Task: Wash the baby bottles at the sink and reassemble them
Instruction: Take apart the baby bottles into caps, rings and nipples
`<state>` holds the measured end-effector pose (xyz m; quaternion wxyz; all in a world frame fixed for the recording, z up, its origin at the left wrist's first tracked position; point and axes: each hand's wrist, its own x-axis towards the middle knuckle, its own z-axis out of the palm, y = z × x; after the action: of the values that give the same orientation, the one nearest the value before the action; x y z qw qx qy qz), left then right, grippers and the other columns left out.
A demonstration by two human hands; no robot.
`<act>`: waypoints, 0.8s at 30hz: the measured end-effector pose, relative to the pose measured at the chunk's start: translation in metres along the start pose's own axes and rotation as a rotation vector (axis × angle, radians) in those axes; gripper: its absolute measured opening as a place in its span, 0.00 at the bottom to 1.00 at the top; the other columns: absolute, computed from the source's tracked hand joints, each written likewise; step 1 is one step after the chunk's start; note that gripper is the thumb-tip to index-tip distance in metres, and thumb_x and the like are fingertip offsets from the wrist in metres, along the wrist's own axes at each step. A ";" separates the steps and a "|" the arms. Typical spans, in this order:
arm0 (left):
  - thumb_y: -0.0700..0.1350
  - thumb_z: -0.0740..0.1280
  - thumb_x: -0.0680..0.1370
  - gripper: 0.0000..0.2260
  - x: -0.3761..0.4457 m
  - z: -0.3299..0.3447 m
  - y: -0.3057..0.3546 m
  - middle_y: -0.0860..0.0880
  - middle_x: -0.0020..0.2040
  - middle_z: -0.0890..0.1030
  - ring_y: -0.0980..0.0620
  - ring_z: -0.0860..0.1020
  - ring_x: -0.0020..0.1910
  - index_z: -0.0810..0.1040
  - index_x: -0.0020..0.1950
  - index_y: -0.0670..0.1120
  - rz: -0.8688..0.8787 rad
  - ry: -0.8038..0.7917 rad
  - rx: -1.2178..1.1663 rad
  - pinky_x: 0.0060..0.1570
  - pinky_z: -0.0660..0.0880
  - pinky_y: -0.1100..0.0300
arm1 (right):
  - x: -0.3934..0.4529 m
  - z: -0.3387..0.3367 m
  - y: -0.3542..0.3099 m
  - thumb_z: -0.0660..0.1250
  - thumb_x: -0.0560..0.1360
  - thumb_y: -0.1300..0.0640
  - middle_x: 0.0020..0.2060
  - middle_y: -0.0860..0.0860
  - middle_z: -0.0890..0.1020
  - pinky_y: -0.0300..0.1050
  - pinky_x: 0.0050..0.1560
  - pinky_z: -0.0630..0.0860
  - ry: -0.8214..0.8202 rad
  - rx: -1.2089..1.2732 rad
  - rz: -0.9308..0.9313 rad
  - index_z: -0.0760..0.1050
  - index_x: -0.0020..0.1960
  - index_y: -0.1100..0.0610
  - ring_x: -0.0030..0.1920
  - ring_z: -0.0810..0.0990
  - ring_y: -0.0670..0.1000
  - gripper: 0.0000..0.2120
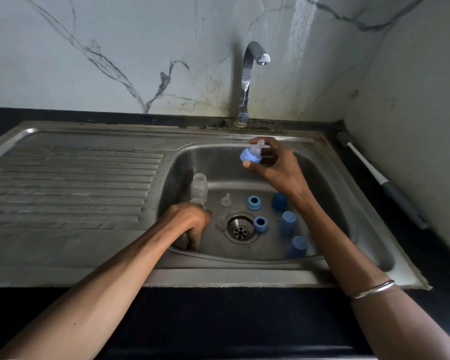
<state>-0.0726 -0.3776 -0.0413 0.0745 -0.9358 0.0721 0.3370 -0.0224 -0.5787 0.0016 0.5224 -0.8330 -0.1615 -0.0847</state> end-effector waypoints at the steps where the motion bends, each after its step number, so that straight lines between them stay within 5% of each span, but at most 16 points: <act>1: 0.50 0.79 0.70 0.37 -0.004 -0.005 -0.002 0.46 0.70 0.69 0.44 0.75 0.63 0.66 0.73 0.45 -0.009 0.017 -0.030 0.55 0.74 0.57 | 0.000 -0.001 0.000 0.77 0.70 0.53 0.56 0.45 0.80 0.32 0.47 0.76 -0.001 0.010 0.001 0.75 0.62 0.48 0.54 0.79 0.41 0.23; 3: 0.55 0.81 0.66 0.38 -0.010 -0.012 -0.009 0.47 0.68 0.70 0.45 0.74 0.62 0.68 0.70 0.46 0.015 0.050 -0.068 0.57 0.75 0.56 | -0.001 -0.001 -0.001 0.77 0.70 0.52 0.56 0.46 0.80 0.34 0.47 0.78 -0.007 0.047 0.009 0.75 0.60 0.49 0.54 0.80 0.42 0.21; 5: 0.61 0.79 0.65 0.34 -0.016 -0.019 -0.017 0.50 0.60 0.74 0.49 0.75 0.56 0.73 0.64 0.47 0.060 0.077 -0.159 0.47 0.73 0.59 | -0.001 -0.001 -0.001 0.77 0.70 0.51 0.55 0.45 0.81 0.34 0.48 0.78 -0.010 0.094 0.035 0.76 0.59 0.48 0.54 0.80 0.41 0.20; 9: 0.59 0.79 0.67 0.21 -0.013 -0.028 -0.019 0.53 0.47 0.79 0.52 0.78 0.46 0.77 0.51 0.49 0.250 0.445 -0.614 0.40 0.73 0.63 | -0.004 0.001 -0.001 0.76 0.69 0.51 0.54 0.46 0.81 0.38 0.51 0.78 -0.039 0.179 0.094 0.76 0.58 0.50 0.54 0.80 0.42 0.20; 11: 0.54 0.79 0.68 0.21 -0.009 -0.027 -0.013 0.53 0.48 0.79 0.54 0.79 0.43 0.76 0.55 0.49 0.294 0.765 -0.796 0.39 0.74 0.68 | -0.004 0.003 0.000 0.76 0.69 0.49 0.53 0.48 0.82 0.44 0.56 0.79 -0.077 0.199 0.126 0.76 0.58 0.52 0.53 0.81 0.44 0.20; 14: 0.52 0.80 0.68 0.34 -0.005 -0.026 -0.006 0.53 0.59 0.79 0.60 0.81 0.45 0.71 0.71 0.50 0.389 1.108 -0.813 0.44 0.77 0.70 | -0.007 0.008 0.000 0.76 0.67 0.48 0.51 0.49 0.83 0.50 0.58 0.79 -0.146 0.219 0.149 0.78 0.56 0.53 0.52 0.82 0.47 0.20; 18: 0.38 0.78 0.71 0.30 -0.005 -0.022 0.003 0.48 0.61 0.82 0.55 0.83 0.56 0.74 0.72 0.47 0.584 1.054 -1.044 0.58 0.80 0.57 | -0.009 0.015 -0.005 0.76 0.69 0.51 0.49 0.48 0.85 0.46 0.57 0.78 -0.203 0.206 0.128 0.80 0.55 0.54 0.52 0.83 0.46 0.17; 24: 0.35 0.75 0.73 0.24 0.001 -0.027 0.005 0.46 0.62 0.82 0.56 0.82 0.56 0.78 0.69 0.46 0.531 1.037 -1.208 0.59 0.79 0.61 | -0.012 0.007 -0.008 0.68 0.77 0.58 0.51 0.50 0.85 0.41 0.56 0.79 -0.230 0.278 0.109 0.80 0.57 0.55 0.53 0.83 0.46 0.10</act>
<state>-0.0560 -0.3876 -0.0224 -0.5640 -0.8030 0.1222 -0.1490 -0.0367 -0.5711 0.0016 0.6144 -0.7644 -0.1849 0.0628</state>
